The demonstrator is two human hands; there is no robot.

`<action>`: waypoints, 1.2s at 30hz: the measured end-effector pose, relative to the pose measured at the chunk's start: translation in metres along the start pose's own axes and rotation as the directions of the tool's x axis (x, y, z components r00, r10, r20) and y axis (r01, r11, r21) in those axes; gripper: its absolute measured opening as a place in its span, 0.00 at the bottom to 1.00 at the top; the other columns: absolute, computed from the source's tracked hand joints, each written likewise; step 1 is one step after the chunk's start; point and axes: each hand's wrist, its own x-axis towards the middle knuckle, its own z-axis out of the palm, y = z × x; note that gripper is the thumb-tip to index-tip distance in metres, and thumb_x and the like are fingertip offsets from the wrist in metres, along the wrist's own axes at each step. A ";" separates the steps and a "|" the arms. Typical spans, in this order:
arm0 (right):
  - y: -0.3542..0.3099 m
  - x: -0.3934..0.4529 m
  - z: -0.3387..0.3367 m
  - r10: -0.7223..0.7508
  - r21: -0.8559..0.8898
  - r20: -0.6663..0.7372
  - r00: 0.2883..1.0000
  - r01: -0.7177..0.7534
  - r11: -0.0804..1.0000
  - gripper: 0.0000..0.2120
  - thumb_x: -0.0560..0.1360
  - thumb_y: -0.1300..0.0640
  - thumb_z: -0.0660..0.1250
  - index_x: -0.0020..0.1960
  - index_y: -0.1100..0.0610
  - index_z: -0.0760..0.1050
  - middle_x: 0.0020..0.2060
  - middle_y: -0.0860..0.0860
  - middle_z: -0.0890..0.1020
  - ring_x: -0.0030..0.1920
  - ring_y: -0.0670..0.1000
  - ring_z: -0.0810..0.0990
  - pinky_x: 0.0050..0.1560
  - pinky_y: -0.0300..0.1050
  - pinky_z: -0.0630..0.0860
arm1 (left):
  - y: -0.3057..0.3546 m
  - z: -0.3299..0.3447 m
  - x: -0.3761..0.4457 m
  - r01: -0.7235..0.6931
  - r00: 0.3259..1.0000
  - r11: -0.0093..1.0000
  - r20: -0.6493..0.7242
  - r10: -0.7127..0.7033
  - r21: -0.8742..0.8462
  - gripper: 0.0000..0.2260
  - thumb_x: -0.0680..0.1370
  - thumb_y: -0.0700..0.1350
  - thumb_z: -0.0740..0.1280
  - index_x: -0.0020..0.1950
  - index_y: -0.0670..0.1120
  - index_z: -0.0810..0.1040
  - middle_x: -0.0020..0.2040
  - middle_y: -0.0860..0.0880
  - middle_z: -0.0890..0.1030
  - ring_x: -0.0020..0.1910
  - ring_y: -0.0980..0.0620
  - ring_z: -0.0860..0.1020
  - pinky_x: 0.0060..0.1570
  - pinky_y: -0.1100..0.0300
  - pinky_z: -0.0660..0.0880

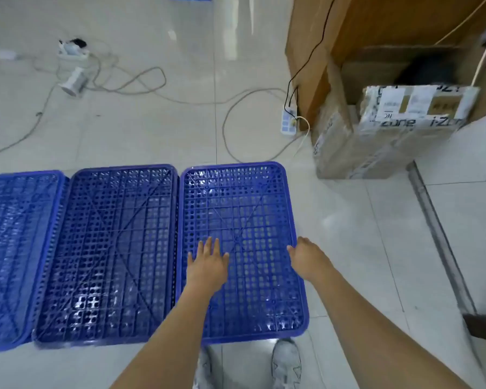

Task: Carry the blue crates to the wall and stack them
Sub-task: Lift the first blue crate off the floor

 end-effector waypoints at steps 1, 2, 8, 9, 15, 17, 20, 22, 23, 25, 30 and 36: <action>0.004 0.019 0.015 0.045 0.042 0.001 0.999 -0.045 0.998 0.22 0.84 0.47 0.52 0.62 0.66 0.70 0.56 0.61 0.78 0.52 0.59 0.78 0.52 0.49 0.76 | -0.001 0.013 0.021 0.002 1.000 1.000 0.000 -0.002 0.025 0.28 0.84 0.58 0.43 0.82 0.48 0.41 0.82 0.48 0.41 0.81 0.45 0.41 0.77 0.40 0.46; 0.008 0.037 0.028 0.103 0.083 0.020 0.994 -0.104 0.991 0.23 0.84 0.46 0.52 0.63 0.66 0.69 0.57 0.62 0.78 0.52 0.60 0.78 0.50 0.48 0.75 | -0.003 0.026 0.041 0.013 1.000 1.000 0.001 -0.013 0.021 0.29 0.84 0.58 0.43 0.82 0.48 0.40 0.82 0.49 0.40 0.81 0.45 0.40 0.77 0.40 0.45; 0.039 0.128 0.096 0.311 0.320 0.073 0.948 -0.317 0.893 0.38 0.81 0.40 0.56 0.78 0.68 0.50 0.72 0.65 0.68 0.68 0.63 0.72 0.63 0.52 0.73 | -0.004 0.103 0.139 -0.058 0.979 0.996 -0.193 0.070 0.068 0.31 0.82 0.63 0.41 0.80 0.52 0.33 0.79 0.49 0.30 0.79 0.45 0.34 0.76 0.38 0.40; 0.044 0.139 0.107 0.328 0.340 0.069 0.942 -0.331 0.880 0.39 0.81 0.40 0.56 0.78 0.67 0.49 0.72 0.65 0.68 0.67 0.63 0.73 0.62 0.52 0.73 | -0.003 0.113 0.149 -0.062 0.971 0.996 -0.228 0.077 0.070 0.31 0.82 0.63 0.40 0.80 0.52 0.33 0.79 0.49 0.29 0.79 0.45 0.33 0.76 0.38 0.39; 0.058 0.151 0.159 0.449 0.556 -0.158 0.880 -0.296 0.776 0.34 0.78 0.37 0.59 0.71 0.63 0.61 0.66 0.60 0.71 0.61 0.62 0.75 0.57 0.58 0.77 | -0.002 0.148 0.177 -0.046 0.958 0.989 -0.275 0.085 0.143 0.34 0.79 0.67 0.37 0.77 0.52 0.27 0.77 0.45 0.26 0.76 0.41 0.27 0.71 0.32 0.33; 0.058 0.150 0.154 0.450 0.524 -0.133 0.883 -0.323 0.788 0.32 0.78 0.37 0.61 0.68 0.63 0.64 0.64 0.59 0.72 0.60 0.61 0.75 0.53 0.55 0.77 | -0.004 0.145 0.174 -0.060 0.967 0.986 -0.234 0.096 0.155 0.36 0.78 0.68 0.37 0.77 0.51 0.27 0.76 0.45 0.25 0.76 0.41 0.27 0.71 0.32 0.34; 0.060 0.147 0.134 0.461 0.531 -0.110 0.881 -0.340 0.776 0.24 0.76 0.38 0.65 0.46 0.61 0.71 0.44 0.57 0.78 0.39 0.55 0.77 0.32 0.45 0.71 | 0.000 0.139 0.171 -0.061 0.972 0.989 -0.218 0.090 0.138 0.39 0.76 0.70 0.37 0.78 0.49 0.29 0.76 0.44 0.25 0.76 0.39 0.28 0.72 0.31 0.36; 0.059 0.141 0.123 0.486 0.543 -0.101 0.868 -0.362 0.758 0.25 0.77 0.39 0.66 0.34 0.59 0.66 0.29 0.53 0.73 0.28 0.51 0.71 0.26 0.44 0.65 | 0.011 0.133 0.165 -0.045 0.986 0.997 -0.159 0.054 0.058 0.43 0.74 0.73 0.39 0.79 0.48 0.30 0.76 0.41 0.25 0.75 0.37 0.27 0.71 0.30 0.34; 0.058 0.135 0.120 0.490 0.539 -0.111 0.865 -0.362 0.760 0.26 0.76 0.39 0.66 0.33 0.58 0.66 0.28 0.52 0.72 0.27 0.51 0.70 0.25 0.43 0.64 | 0.018 0.130 0.161 -0.036 0.990 0.999 -0.134 0.036 0.003 0.46 0.73 0.75 0.41 0.79 0.47 0.30 0.76 0.41 0.25 0.75 0.36 0.27 0.70 0.31 0.32; 0.054 0.118 0.112 0.502 0.515 -0.172 0.848 -0.357 0.779 0.26 0.74 0.36 0.66 0.35 0.58 0.69 0.29 0.51 0.74 0.29 0.52 0.72 0.26 0.43 0.62 | 0.027 0.120 0.153 -0.020 0.995 0.995 -0.095 0.011 -0.097 0.51 0.70 0.78 0.44 0.78 0.45 0.30 0.75 0.41 0.23 0.73 0.36 0.25 0.70 0.31 0.31; 0.029 0.067 0.087 0.419 0.457 -0.386 0.822 -0.225 0.861 0.26 0.71 0.33 0.68 0.36 0.57 0.69 0.28 0.49 0.74 0.28 0.49 0.72 0.27 0.43 0.64 | 0.039 0.088 0.128 -0.016 1.000 0.967 -0.026 0.010 -0.256 0.54 0.70 0.77 0.50 0.78 0.43 0.29 0.74 0.43 0.22 0.75 0.40 0.26 0.69 0.33 0.30; -0.020 0.017 0.073 0.266 0.401 -0.475 0.839 -0.063 0.914 0.26 0.72 0.35 0.69 0.35 0.55 0.63 0.25 0.53 0.70 0.24 0.50 0.65 0.28 0.48 0.69 | 0.013 0.058 0.110 -0.057 0.996 0.841 0.025 0.083 -0.538 0.46 0.75 0.68 0.59 0.79 0.53 0.32 0.79 0.49 0.30 0.80 0.45 0.36 0.76 0.38 0.42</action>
